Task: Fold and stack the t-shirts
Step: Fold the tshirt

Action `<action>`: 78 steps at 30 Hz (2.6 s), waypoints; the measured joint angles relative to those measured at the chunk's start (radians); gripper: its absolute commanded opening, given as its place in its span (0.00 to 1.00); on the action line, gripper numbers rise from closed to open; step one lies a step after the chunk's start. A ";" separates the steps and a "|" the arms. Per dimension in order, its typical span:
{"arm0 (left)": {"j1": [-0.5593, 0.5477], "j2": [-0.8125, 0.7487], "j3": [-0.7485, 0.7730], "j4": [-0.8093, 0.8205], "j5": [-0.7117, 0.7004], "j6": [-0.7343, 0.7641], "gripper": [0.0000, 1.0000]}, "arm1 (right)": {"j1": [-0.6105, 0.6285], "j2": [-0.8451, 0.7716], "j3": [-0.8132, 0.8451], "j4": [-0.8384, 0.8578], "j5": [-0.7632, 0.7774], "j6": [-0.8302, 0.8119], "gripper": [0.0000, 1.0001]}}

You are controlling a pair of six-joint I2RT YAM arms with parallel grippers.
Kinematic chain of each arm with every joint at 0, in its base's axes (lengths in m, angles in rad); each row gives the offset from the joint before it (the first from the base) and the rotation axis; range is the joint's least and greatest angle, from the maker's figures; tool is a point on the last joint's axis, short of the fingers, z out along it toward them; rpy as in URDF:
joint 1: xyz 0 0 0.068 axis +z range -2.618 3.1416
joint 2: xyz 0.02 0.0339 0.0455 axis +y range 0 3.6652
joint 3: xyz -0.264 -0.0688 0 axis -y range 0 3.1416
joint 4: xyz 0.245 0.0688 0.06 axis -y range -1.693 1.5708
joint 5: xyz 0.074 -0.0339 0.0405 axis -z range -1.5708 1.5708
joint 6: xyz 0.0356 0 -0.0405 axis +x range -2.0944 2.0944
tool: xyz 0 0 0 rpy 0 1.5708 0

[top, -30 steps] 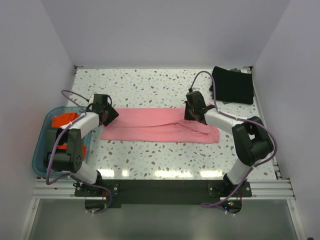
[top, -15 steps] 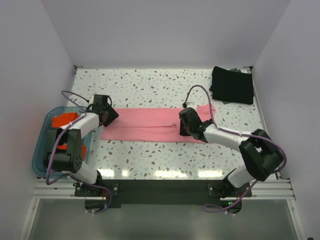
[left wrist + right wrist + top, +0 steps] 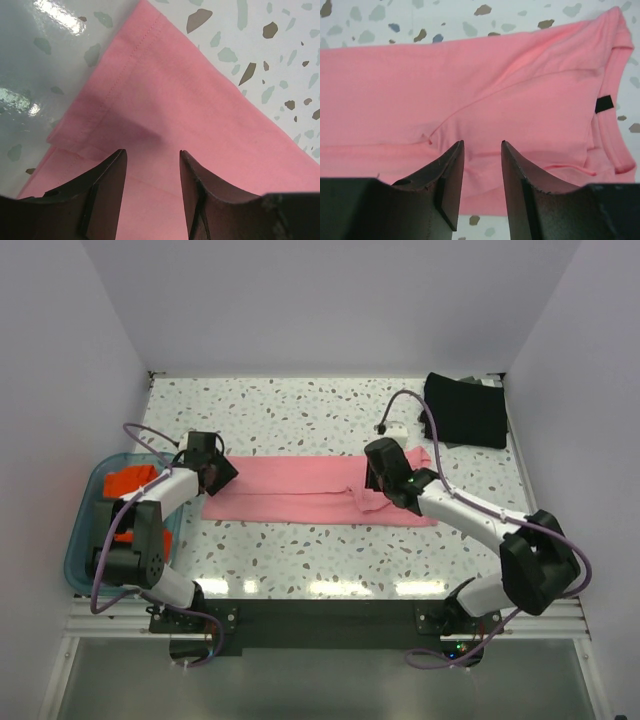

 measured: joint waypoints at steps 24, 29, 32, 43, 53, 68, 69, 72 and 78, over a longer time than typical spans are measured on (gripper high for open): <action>-0.010 0.000 0.000 -0.001 0.006 0.000 0.51 | -0.077 -0.035 -0.166 -0.092 -0.137 0.014 0.24; -0.012 0.000 0.002 -0.002 0.012 0.000 0.53 | -0.078 -0.064 -0.161 -0.111 -0.139 0.026 0.27; -0.020 0.000 0.013 -0.005 0.014 0.003 0.55 | -0.082 -0.064 -0.137 -0.124 -0.131 0.028 0.29; -0.064 0.024 0.032 -0.007 -0.002 0.015 0.54 | -0.114 0.083 -0.143 -0.048 -0.152 0.055 0.25; -0.070 0.048 0.024 -0.039 -0.121 -0.027 0.55 | -0.132 0.037 -0.206 0.018 -0.187 0.131 0.27; -0.112 0.002 -0.023 -0.020 -0.148 -0.011 0.62 | -0.190 -0.187 -0.159 -0.142 -0.172 0.153 0.42; -0.131 -0.016 -0.023 -0.020 -0.150 0.001 0.63 | -0.190 -0.154 -0.132 -0.141 -0.165 0.152 0.44; -0.186 -0.044 -0.008 -0.027 -0.174 0.038 0.65 | -0.202 -0.069 -0.080 -0.131 -0.161 0.150 0.44; -0.297 0.060 0.122 -0.069 -0.244 0.089 0.60 | -0.288 0.124 -0.020 -0.095 -0.186 0.151 0.45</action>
